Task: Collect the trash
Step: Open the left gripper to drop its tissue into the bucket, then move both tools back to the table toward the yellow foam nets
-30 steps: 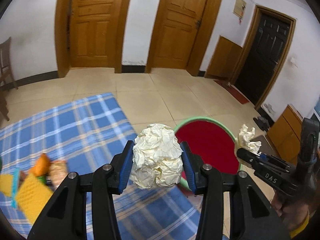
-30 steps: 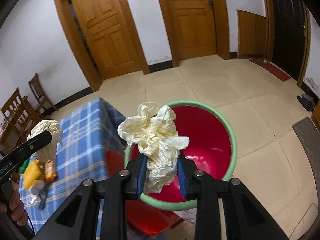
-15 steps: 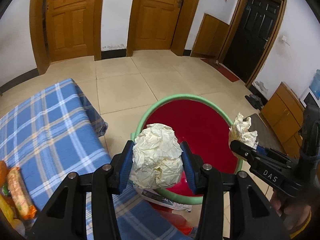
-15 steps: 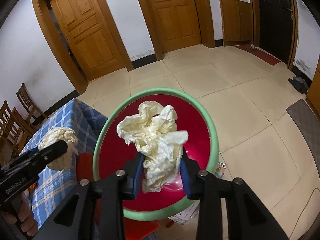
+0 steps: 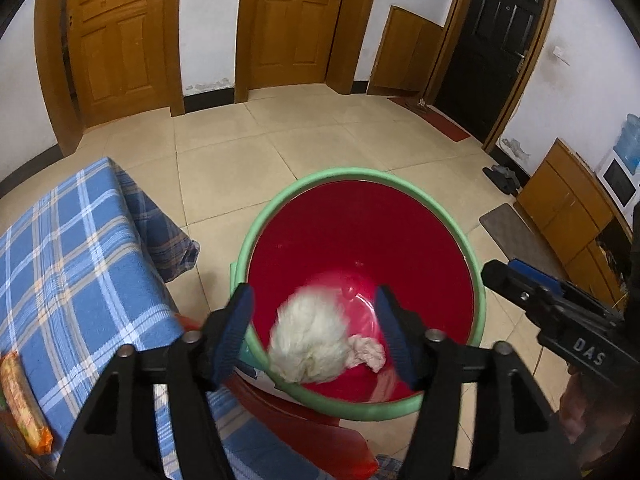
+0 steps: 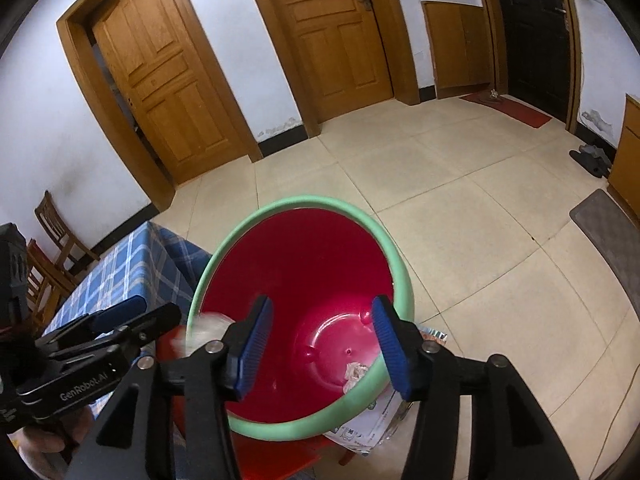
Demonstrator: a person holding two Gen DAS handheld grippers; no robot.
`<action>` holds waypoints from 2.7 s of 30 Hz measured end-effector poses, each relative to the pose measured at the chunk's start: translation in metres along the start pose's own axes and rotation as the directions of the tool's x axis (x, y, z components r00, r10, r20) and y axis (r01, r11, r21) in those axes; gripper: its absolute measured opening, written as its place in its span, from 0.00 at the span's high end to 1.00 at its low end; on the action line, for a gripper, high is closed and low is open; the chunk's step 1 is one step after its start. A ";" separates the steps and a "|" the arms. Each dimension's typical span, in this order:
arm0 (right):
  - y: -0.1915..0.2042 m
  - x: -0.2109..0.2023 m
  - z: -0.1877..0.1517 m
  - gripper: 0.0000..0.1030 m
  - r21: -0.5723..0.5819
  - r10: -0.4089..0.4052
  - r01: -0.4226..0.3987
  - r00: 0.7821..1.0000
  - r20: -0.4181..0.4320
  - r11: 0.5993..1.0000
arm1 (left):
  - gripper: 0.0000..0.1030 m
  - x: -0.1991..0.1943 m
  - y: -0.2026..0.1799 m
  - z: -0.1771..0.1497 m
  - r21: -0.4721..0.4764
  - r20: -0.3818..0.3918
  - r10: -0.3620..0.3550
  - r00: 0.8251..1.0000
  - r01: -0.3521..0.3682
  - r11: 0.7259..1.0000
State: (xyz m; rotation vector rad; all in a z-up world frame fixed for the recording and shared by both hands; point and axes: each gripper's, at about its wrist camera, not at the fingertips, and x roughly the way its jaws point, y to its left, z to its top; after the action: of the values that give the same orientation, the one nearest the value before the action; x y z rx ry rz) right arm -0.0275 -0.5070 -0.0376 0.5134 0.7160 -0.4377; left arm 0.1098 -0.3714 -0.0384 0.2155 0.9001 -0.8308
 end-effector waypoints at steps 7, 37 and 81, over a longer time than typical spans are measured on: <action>0.003 -0.010 -0.002 0.42 0.018 0.005 -0.006 1.000 0.009 1.000 | 0.34 -0.012 -0.002 0.002 -0.007 0.009 -0.001 1.000 0.001 1.000; 0.116 -0.056 -0.030 0.25 -0.107 0.164 -0.168 0.985 -0.047 0.980 | 0.34 -0.165 0.124 -0.061 -0.288 0.095 0.243 0.965 -0.207 0.935; 0.300 0.028 -0.094 0.20 -0.392 0.230 -0.365 0.908 -0.350 0.844 | 0.30 -0.178 0.351 -0.177 -0.528 -0.145 0.500 0.854 -0.494 0.691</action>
State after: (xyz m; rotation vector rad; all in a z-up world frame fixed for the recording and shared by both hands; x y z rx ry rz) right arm 0.1063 -0.2209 -0.0313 0.2401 0.9702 0.1124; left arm 0.1934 0.0507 -0.0698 -0.0567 0.9729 -0.0377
